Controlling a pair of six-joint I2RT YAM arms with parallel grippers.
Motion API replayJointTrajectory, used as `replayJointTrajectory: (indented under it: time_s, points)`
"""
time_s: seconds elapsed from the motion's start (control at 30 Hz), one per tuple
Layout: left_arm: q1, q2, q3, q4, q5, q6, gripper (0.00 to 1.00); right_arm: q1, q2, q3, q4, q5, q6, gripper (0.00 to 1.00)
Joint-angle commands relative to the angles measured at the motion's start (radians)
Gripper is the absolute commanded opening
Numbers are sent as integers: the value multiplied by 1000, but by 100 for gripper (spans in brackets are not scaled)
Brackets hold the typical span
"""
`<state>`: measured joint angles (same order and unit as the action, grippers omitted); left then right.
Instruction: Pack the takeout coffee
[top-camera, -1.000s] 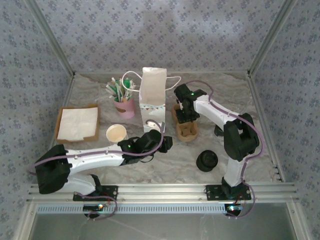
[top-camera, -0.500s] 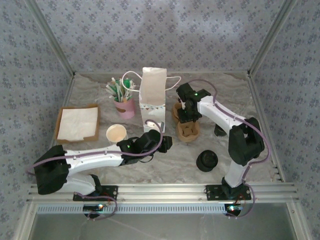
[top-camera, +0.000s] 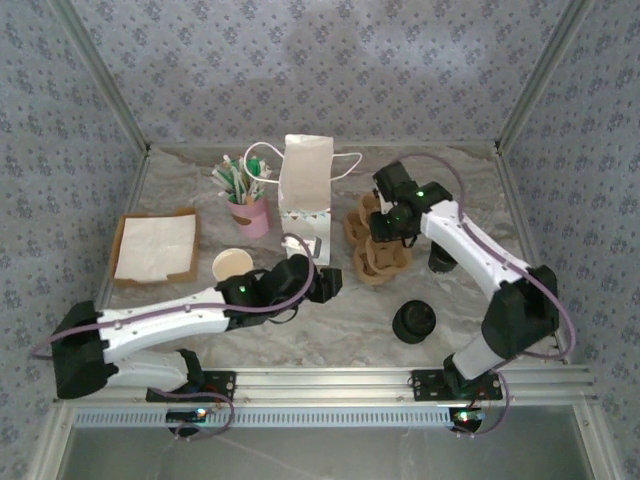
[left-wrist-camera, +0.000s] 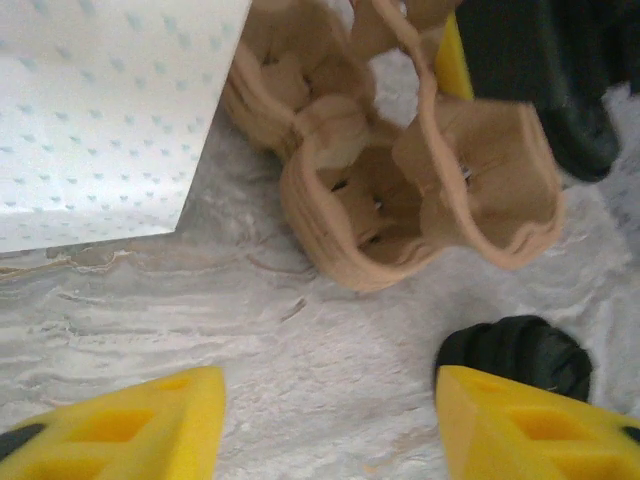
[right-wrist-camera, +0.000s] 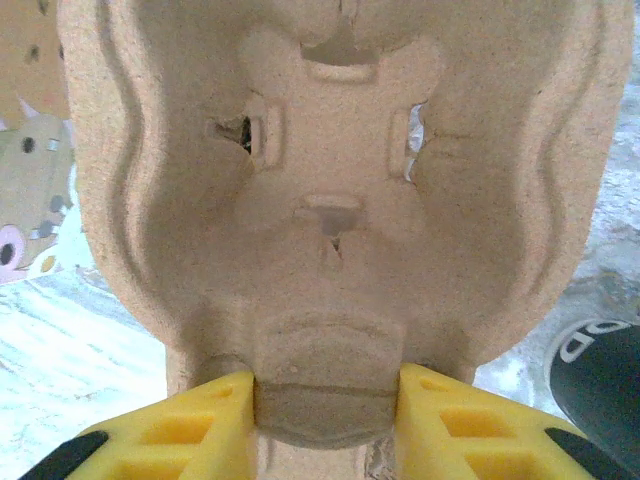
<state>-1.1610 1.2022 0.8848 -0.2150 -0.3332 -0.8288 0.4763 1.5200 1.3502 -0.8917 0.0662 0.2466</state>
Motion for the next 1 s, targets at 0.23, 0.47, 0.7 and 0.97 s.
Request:
replayJointTrajectory:
  time_s: [0.23,0.47,0.7,0.97]
  points:
    - [38,-119,407,-581,-220,118,97,-72,-246,-53,-13,-94,27,37]
    - [346,34,638,-755,51,199,88,-102,-333,-62,-24,-143,26,37]
    - [482,269,886,-881,184,276,60,-118,-377,-68,-26,-169,28,37]
    - [520,425,1010,-946,201,303,38,-127,-398,-69,-24,-184,30,37]
